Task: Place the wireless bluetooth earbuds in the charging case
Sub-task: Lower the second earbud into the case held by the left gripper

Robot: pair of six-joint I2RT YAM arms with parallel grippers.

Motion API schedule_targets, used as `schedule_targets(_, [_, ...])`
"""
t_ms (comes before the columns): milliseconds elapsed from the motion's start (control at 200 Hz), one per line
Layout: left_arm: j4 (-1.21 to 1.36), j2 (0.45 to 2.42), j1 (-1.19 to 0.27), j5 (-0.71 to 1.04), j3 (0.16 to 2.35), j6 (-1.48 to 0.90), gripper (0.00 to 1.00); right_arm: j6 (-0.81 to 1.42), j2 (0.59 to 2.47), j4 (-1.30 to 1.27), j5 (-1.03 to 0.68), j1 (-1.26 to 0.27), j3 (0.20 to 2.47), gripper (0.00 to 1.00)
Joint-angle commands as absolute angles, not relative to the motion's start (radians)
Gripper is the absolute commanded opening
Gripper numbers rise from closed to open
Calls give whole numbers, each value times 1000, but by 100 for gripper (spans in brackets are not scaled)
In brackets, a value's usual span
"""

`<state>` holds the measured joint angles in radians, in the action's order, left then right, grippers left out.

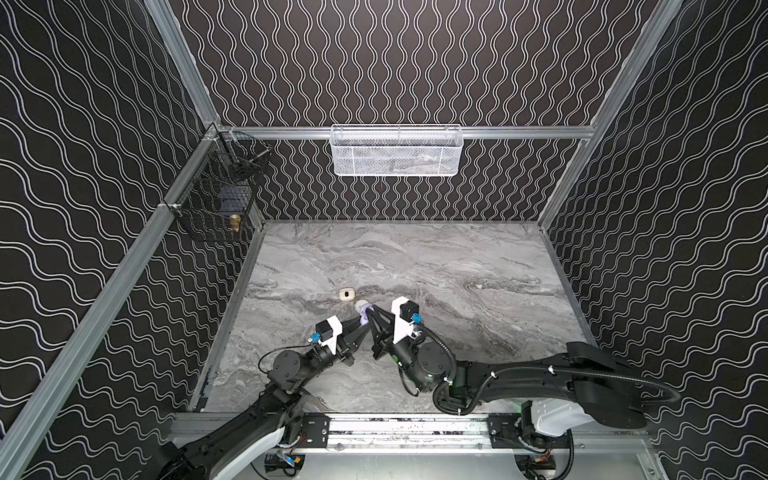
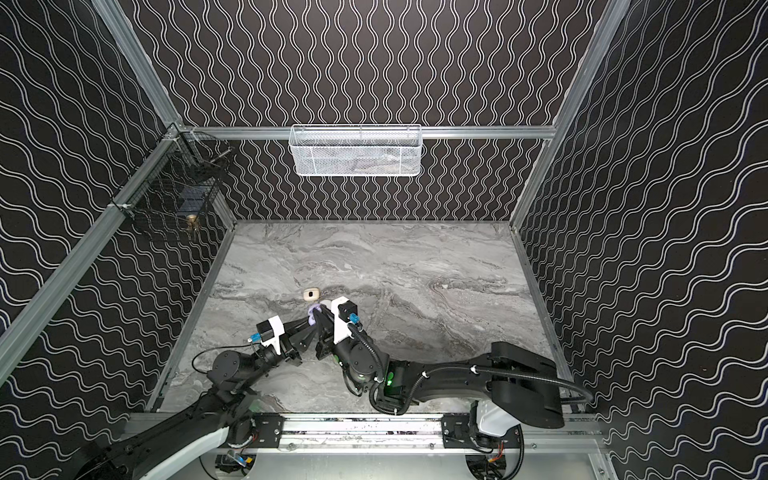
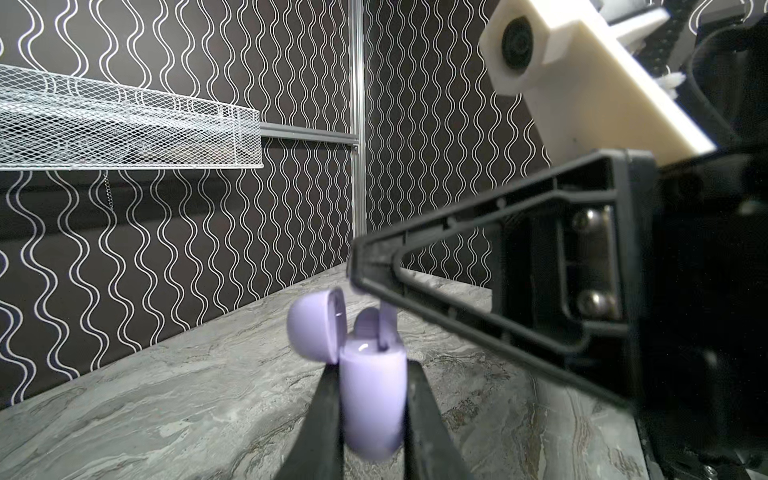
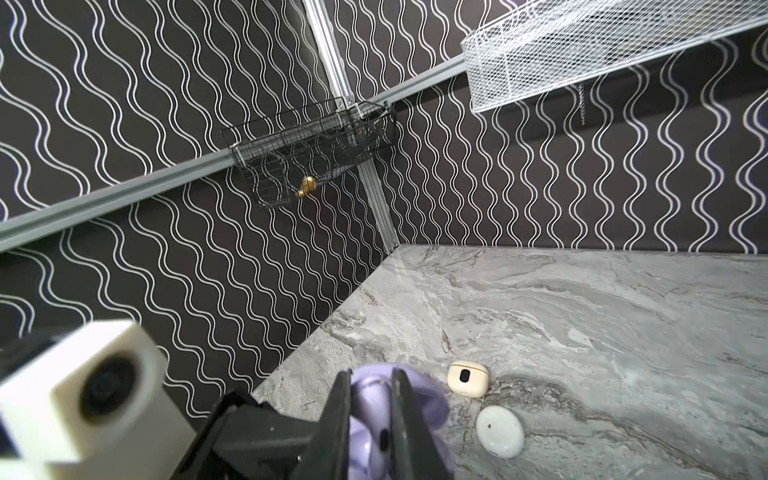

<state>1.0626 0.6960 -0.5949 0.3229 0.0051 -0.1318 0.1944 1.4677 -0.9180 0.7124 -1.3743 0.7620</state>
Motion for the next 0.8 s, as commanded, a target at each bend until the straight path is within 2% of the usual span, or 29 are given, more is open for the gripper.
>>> schedule_targets(0, [997, 685, -595, 246, 2, -150, 0, 292, 1376, -757, 797, -1374, 771, 10])
schedule_targets(135, [1001, 678, -595, 261, 0, -141, 0, 331, 1270, -648, 720, -1374, 711, 10])
schedule_targets(335, [1133, 734, -595, 355, -15, -109, 0, 330, 1226, -717, 643, -1374, 674, 9])
schedule_targets(465, [1189, 776, -595, 428, -9, -89, 0, 296, 1272, -753, 651, -1373, 711, 9])
schedule_targets(611, [1270, 811, -595, 445, -20, -94, 0, 275, 1361, -795, 647, -1373, 763, 8])
schedule_targets(796, [1257, 803, -594, 454, -16, -98, 0, 249, 1424, -848, 665, -1374, 782, 8])
